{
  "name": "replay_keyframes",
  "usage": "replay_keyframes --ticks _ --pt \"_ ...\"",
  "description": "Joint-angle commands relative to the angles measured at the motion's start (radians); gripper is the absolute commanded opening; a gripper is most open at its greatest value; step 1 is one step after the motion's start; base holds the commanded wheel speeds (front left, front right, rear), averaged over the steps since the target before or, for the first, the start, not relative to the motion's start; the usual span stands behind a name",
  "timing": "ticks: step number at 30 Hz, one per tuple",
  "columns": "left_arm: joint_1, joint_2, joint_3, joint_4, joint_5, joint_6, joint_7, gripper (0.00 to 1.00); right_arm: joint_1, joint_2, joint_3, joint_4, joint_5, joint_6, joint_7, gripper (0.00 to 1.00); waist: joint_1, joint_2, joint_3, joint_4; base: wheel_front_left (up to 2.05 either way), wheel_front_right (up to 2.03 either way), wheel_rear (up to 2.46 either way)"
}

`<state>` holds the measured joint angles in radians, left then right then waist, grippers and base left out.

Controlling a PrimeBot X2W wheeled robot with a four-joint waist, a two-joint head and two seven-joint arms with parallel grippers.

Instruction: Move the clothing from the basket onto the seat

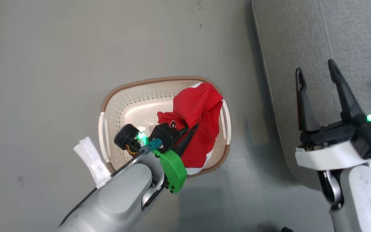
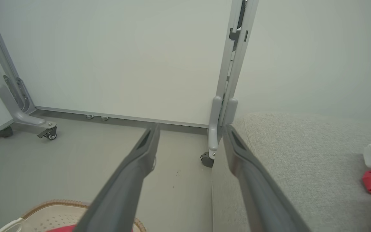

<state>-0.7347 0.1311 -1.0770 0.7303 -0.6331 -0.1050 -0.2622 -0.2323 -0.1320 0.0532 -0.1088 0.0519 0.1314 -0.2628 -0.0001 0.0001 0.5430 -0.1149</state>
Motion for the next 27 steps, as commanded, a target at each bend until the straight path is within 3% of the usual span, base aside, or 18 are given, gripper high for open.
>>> replay_keyframes --ticks 1,6,12,20,27 --pt "0.042 0.012 0.035 -0.044 0.030 0.011 -0.003 0.00 0.038 0.001 0.009 0.018 0.001 -0.001 -0.003 1.00 0.0001 -0.0001 -0.204 0.081 0.00 0.00 0.00" --pt "0.158 0.055 0.175 -0.227 0.145 0.061 -0.003 0.00 0.104 0.009 0.040 0.069 0.016 -0.001 -0.003 1.00 0.0001 -0.0001 -0.309 0.083 0.00 0.00 0.00" --pt "0.286 0.082 0.345 -0.433 0.259 0.066 -0.003 0.00 0.155 0.025 0.057 0.114 0.043 -0.001 -0.003 1.00 0.0001 -0.0001 -0.399 0.068 0.00 0.00 0.00" --pt "0.373 0.073 0.489 -0.534 0.349 0.027 -0.002 0.00 0.194 0.028 0.114 0.145 0.060 -0.001 -0.003 1.00 0.0001 -0.0001 -0.460 0.044 0.00 0.00 0.00" --pt "0.379 0.057 0.496 -0.544 0.383 -0.009 -0.002 0.00 0.203 0.006 0.188 0.147 0.093 -0.001 -0.003 1.00 0.0001 -0.0001 -0.461 0.037 0.00 0.00 0.00"
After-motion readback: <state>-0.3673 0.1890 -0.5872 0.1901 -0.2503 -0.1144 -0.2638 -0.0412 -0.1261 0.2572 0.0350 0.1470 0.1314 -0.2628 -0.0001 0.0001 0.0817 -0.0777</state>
